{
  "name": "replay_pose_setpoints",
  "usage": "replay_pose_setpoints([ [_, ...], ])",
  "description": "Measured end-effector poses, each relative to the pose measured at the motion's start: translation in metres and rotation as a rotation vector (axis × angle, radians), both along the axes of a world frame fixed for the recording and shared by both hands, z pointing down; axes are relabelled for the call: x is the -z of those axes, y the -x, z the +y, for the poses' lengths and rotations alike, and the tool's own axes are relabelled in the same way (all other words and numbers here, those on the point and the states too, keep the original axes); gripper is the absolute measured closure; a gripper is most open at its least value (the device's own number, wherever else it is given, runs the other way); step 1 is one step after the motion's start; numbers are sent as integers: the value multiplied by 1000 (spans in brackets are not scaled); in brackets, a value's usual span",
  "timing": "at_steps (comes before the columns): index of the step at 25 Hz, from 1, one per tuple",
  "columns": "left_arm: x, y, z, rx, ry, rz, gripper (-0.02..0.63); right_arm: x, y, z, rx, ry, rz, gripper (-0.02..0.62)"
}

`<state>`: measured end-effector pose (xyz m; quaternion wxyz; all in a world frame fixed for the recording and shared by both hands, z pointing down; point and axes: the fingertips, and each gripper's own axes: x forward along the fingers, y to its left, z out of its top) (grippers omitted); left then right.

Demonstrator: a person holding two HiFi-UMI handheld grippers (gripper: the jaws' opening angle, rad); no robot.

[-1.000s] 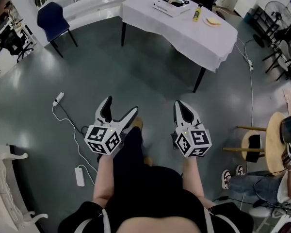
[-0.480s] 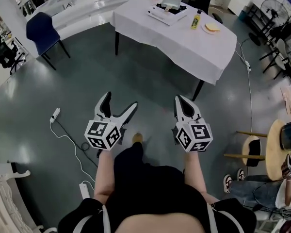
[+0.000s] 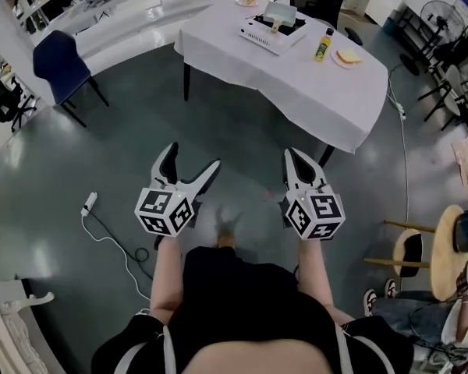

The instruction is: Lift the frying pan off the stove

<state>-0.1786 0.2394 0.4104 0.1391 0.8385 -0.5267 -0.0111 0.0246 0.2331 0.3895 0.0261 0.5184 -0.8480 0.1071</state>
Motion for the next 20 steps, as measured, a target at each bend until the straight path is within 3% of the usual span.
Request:
replay_pose_setpoints([
  [8, -9, 31, -58, 11, 8, -1, 105, -13, 26, -63, -4, 16, -12, 592],
  [20, -35, 43, -73, 43, 67, 30, 105, -43, 34, -90, 14, 89, -15, 592],
])
